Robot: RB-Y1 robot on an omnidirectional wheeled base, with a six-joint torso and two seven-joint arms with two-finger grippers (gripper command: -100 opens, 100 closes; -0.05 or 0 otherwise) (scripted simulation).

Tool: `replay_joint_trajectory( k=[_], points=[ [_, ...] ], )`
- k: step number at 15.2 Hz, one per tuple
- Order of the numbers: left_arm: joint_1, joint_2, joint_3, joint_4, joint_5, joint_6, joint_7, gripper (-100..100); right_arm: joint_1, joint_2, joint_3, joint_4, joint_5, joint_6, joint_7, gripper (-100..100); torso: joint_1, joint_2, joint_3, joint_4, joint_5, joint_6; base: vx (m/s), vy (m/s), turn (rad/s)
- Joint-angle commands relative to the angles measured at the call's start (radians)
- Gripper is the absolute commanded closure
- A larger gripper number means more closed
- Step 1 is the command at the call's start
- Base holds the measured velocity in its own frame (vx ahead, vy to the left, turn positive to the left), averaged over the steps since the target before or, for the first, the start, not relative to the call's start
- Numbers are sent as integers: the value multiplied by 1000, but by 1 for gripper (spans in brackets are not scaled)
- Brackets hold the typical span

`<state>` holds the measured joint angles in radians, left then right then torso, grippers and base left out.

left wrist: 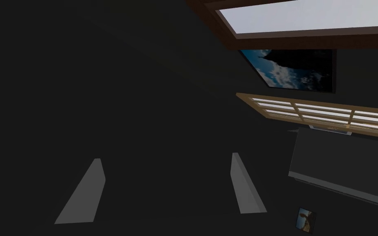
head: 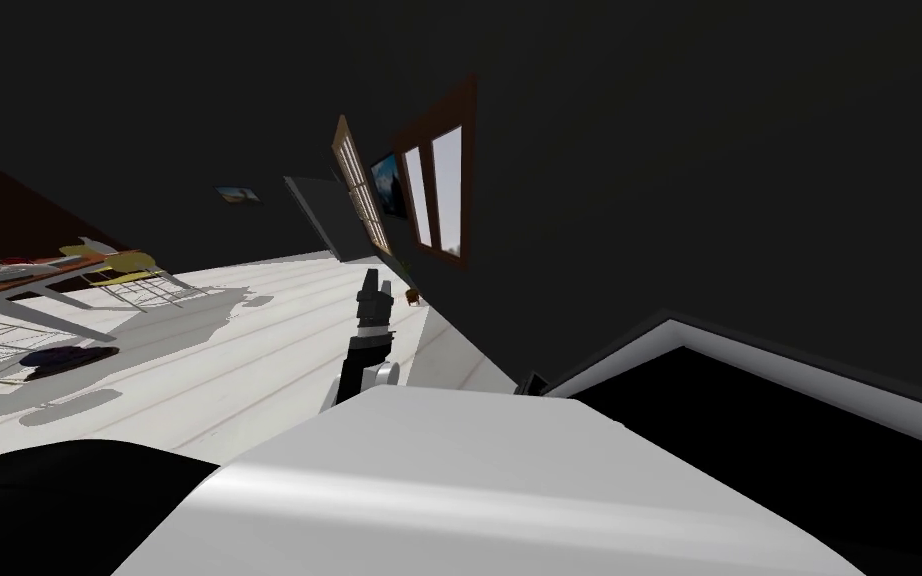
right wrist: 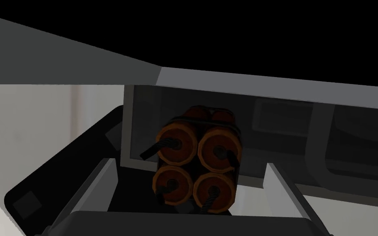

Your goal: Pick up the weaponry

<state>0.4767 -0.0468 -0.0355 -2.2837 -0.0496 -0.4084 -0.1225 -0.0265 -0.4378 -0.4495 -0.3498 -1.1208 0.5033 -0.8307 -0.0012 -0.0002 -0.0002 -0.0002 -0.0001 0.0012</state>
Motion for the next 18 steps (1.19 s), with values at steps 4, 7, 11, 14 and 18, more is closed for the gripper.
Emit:
replay_joint_trajectory(
  k=[4, 7, 11, 14, 18],
  points=[
    [0, 0, 0, 0, 0, 0, 0, 0, -13, 22, 2, -4, 41, -5, -16, -100, 2, 0, 0, 0, 0, -1, 11, -11, -106],
    [0, 0, 0, 0, 0, 0, 0, 0, -24, 53, 5, -22, 101, -7, -31, -100, 3, 0, 0, 0, 0, -1, 27, 18, -87],
    [0, 0, 0, 0, 0, 0, 0, 0, -36, 83, 9, -40, 160, -8, -50, -100, 5, -3, -2, 0, -2, -2, 47, 31, -153],
    [0, 0, 0, 0, 0, 0, 0, 0, -36, 83, 9, -40, 160, -8, -50, -100, 2, -2, -1, 0, -5, -4, 1, 1, -4],
    [0, 0, 0, 0, 0, 0, 0, 0, -36, 83, 9, -40, 160, -8, -50, -100, 1, -1, -1, 0, -6, -4, -2, -1, 7]
  ],
)
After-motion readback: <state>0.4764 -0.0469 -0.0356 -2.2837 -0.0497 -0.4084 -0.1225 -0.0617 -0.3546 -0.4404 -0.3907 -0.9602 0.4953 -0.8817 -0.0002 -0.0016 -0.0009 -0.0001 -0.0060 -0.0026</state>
